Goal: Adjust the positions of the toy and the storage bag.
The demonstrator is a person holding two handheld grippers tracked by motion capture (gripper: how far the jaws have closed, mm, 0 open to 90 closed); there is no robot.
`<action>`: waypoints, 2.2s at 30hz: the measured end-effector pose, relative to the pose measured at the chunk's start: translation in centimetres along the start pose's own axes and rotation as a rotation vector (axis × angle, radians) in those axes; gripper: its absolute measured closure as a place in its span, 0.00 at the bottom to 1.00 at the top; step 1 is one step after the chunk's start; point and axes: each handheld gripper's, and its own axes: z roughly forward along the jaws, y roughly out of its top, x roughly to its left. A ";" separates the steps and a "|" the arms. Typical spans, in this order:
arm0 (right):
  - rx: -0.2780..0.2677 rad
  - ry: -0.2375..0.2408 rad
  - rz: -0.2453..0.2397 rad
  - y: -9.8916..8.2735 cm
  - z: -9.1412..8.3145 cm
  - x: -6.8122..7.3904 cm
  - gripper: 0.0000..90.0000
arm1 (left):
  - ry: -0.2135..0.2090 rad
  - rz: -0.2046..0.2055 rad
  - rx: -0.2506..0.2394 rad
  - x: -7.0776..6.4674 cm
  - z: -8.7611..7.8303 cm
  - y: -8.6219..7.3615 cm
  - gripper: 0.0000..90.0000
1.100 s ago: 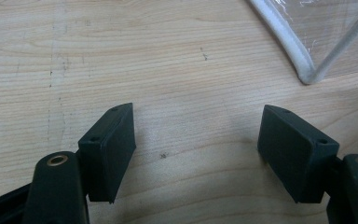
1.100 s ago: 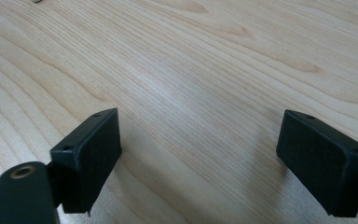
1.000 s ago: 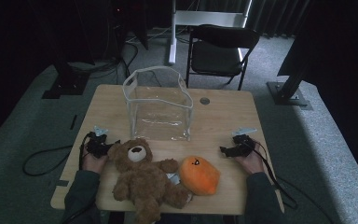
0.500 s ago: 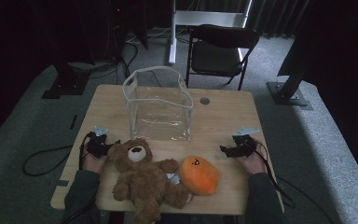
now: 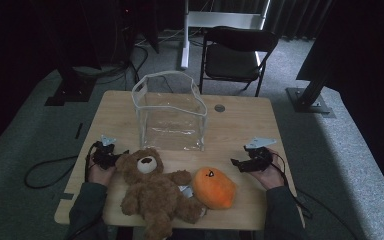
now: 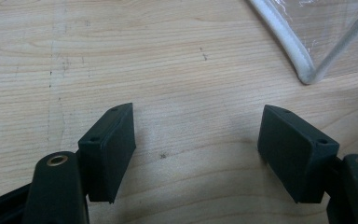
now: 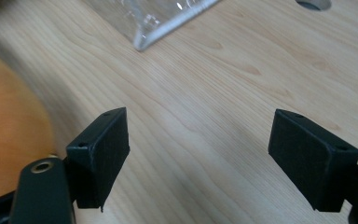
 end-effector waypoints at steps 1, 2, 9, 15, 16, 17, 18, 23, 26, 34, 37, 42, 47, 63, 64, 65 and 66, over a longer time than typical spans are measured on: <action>0.000 0.001 0.001 0.1 -0.1 0.1 0.22 | 0.000 0.000 0.000 0.0 0.0 0.0 0.31; 0.003 -0.001 0.001 0.2 -0.2 0.2 0.22 | 0.000 0.000 0.000 0.0 0.0 0.0 0.31; -0.013 0.022 -0.016 0.9 -0.9 1.1 0.22 | 0.000 0.000 0.000 0.0 0.0 0.0 0.31; -0.047 0.065 -0.033 1.9 -2.0 2.5 0.22 | 0.001 0.001 0.001 0.0 0.0 0.0 0.31; -0.050 0.072 -0.041 2.0 -2.2 2.8 0.22 | 0.000 0.000 0.001 0.0 0.0 0.0 0.31; -0.054 0.083 -0.047 2.1 -2.4 3.1 0.22 | 0.001 0.000 0.002 0.0 0.0 0.0 0.31; -0.059 0.097 -0.047 2.1 -2.5 3.4 0.22 | 0.001 0.001 0.001 0.0 0.0 0.0 0.31; -0.071 0.174 -0.040 1.9 -2.8 4.7 0.22 | 0.000 0.000 0.001 0.0 0.0 0.0 0.31; -0.071 0.218 -0.035 1.7 -2.8 5.2 0.22 | 0.001 0.000 0.001 0.0 0.0 0.0 0.31; -0.050 0.301 -0.026 1.1 -2.4 6.1 0.21 | 0.001 0.000 0.001 0.0 0.0 0.0 0.31; -0.029 0.328 -0.025 1.1 -1.7 6.5 0.19 | 0.001 0.000 0.001 0.0 0.0 0.0 0.31; 0.005 0.354 -0.023 1.0 -0.9 6.8 0.19 | 0.001 0.000 0.001 0.0 0.0 0.0 0.31; 0.032 0.403 -0.014 0.9 -0.2 7.0 0.29 | 0.001 0.001 0.001 0.0 0.0 0.0 0.31; -0.043 0.454 0.025 0.6 -0.7 6.5 0.91 | 0.001 0.001 0.000 0.0 0.0 0.0 0.31; -0.048 0.448 0.024 0.6 -0.8 6.5 0.91 | 0.001 0.001 0.001 0.0 0.0 0.0 0.31; -0.054 0.435 0.024 0.7 -0.9 6.6 0.92 | 0.001 0.001 0.000 0.0 0.0 0.0 0.31; -0.057 0.434 0.028 0.7 -1.0 6.5 0.92 | 0.001 0.001 0.001 0.0 0.0 0.0 0.31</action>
